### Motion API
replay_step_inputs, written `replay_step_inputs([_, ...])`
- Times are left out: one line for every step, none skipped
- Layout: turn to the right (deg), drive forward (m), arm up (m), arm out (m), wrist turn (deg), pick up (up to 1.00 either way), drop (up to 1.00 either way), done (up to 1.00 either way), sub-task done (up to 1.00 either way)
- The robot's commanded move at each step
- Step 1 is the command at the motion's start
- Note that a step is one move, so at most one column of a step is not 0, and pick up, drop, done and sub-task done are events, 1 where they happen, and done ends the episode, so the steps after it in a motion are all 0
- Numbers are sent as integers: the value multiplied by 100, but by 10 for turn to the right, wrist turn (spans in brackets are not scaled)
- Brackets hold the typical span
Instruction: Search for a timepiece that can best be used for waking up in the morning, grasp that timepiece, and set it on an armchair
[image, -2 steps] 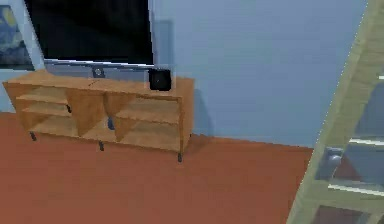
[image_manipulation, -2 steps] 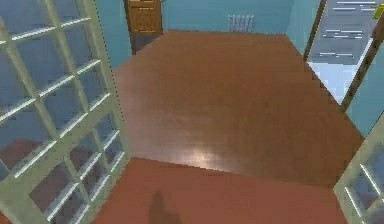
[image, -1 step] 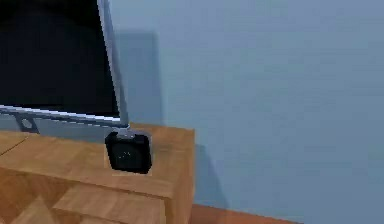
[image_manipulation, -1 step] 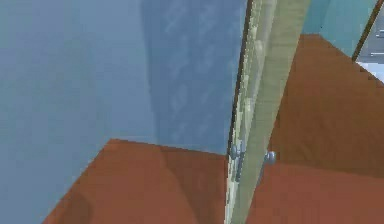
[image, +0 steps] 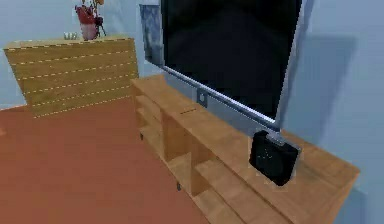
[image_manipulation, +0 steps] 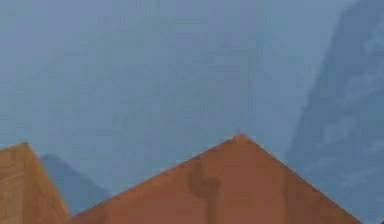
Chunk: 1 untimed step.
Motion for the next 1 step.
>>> replay_step_inputs([-450,0,0,0,0,0,0,0,0])
